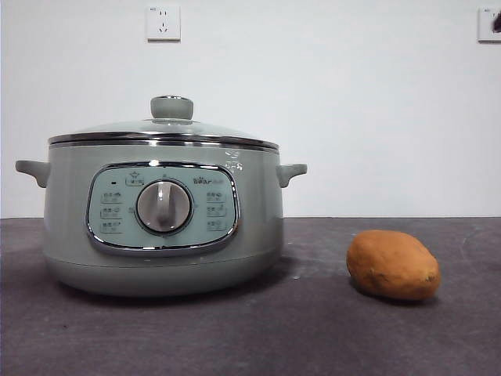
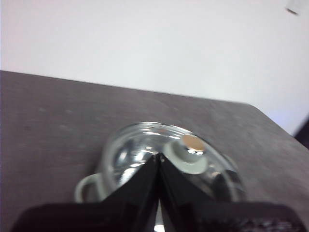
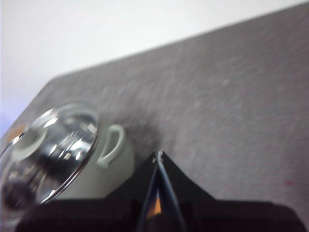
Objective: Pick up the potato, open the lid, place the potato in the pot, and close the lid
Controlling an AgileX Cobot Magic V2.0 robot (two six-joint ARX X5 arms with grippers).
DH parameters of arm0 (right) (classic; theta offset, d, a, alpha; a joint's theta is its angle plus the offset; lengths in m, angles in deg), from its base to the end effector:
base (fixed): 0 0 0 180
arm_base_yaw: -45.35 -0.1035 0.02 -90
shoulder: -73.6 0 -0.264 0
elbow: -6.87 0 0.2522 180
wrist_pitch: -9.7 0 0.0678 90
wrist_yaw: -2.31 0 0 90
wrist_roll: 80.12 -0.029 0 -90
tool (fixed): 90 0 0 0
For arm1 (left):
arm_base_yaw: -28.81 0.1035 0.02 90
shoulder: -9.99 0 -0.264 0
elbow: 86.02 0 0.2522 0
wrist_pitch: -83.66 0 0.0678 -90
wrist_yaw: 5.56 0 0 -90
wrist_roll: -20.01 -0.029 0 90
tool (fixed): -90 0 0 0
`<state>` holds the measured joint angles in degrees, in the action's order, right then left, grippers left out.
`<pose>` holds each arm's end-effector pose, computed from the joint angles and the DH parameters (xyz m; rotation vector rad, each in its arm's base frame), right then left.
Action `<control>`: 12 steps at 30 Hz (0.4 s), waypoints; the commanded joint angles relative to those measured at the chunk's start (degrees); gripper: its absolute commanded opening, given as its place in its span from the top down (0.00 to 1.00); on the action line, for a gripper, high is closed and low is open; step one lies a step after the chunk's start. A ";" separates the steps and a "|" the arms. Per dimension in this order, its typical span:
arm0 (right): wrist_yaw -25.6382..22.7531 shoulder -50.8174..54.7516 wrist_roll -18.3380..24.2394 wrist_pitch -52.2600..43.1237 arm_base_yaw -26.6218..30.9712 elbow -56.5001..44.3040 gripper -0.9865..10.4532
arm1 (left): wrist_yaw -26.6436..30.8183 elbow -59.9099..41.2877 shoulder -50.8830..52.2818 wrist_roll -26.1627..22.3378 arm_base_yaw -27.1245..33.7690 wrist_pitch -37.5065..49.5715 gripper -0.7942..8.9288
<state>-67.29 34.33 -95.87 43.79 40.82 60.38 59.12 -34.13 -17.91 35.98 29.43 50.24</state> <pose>0.1481 0.0219 0.3004 0.3160 0.4033 0.3809 0.1100 -0.0112 0.3142 -0.3110 0.2207 -0.4051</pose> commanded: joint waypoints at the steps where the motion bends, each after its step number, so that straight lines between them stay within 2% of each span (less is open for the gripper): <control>1: 5.53 -4.55 5.07 2.93 -0.02 3.78 0.92 | -4.55 3.63 -4.92 -1.22 0.17 -1.51 0.92; 5: 11.21 -9.62 8.11 6.05 -0.02 7.06 0.91 | -11.32 7.93 -11.30 -1.25 0.17 -2.84 0.92; 8: 14.97 -11.74 8.13 5.92 -0.02 7.48 0.89 | -15.85 9.94 -15.23 -1.20 0.17 -2.78 0.92; 9: 16.02 -12.15 8.13 5.92 -0.02 7.48 0.83 | -17.07 10.36 -16.28 -1.16 0.11 -2.75 0.92; 12: 16.59 -12.81 8.13 5.95 -0.02 7.48 0.54 | -18.64 10.80 -18.38 -1.07 0.07 -2.69 0.92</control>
<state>-51.09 21.63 -88.42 50.07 40.82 67.77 41.13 -23.68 -36.34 35.52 29.43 47.42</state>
